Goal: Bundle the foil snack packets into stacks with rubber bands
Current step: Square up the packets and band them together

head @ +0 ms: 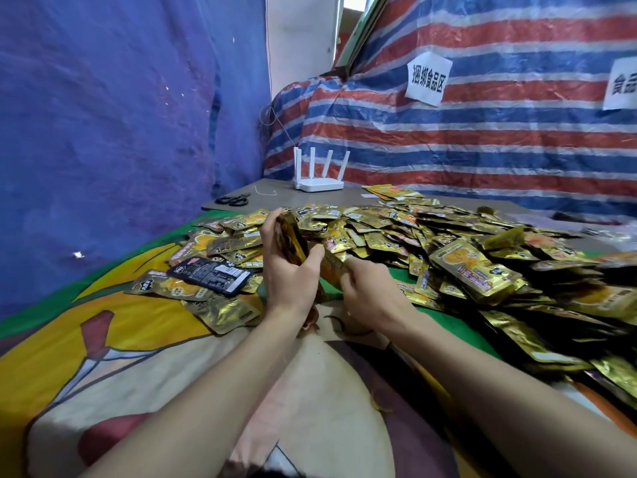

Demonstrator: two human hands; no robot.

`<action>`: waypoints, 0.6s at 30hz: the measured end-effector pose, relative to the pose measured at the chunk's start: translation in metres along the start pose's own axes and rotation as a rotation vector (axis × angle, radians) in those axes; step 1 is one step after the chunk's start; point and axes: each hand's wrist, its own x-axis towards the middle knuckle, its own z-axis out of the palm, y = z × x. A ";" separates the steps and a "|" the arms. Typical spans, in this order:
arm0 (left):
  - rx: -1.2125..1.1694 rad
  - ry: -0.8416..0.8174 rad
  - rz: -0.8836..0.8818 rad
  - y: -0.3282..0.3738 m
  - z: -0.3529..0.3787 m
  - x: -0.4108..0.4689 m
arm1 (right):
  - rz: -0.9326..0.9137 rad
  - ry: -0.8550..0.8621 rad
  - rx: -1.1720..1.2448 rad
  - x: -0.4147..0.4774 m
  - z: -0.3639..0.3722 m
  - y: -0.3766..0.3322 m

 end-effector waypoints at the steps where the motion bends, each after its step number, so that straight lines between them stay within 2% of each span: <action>1: 0.002 -0.009 -0.012 -0.003 0.003 -0.001 | 0.029 0.060 0.090 -0.007 -0.004 0.001; 4: -0.029 -0.037 -0.043 -0.002 0.016 -0.006 | 0.060 0.130 0.281 -0.024 -0.013 -0.004; 8: -0.058 -0.172 0.061 0.006 0.035 -0.016 | 0.045 0.056 0.492 -0.047 -0.024 -0.012; 10: -0.072 -0.219 0.050 0.006 0.042 -0.019 | 0.065 0.019 0.638 -0.056 -0.033 -0.011; 13: -0.137 -0.260 0.034 0.013 0.050 -0.025 | 0.085 0.040 0.726 -0.067 -0.041 -0.005; 16: -0.143 -0.325 0.151 0.024 0.059 -0.035 | 0.104 0.015 0.853 -0.073 -0.049 0.006; 18: -0.191 -0.373 0.131 0.024 0.063 -0.042 | 0.137 -0.018 0.813 -0.074 -0.054 0.016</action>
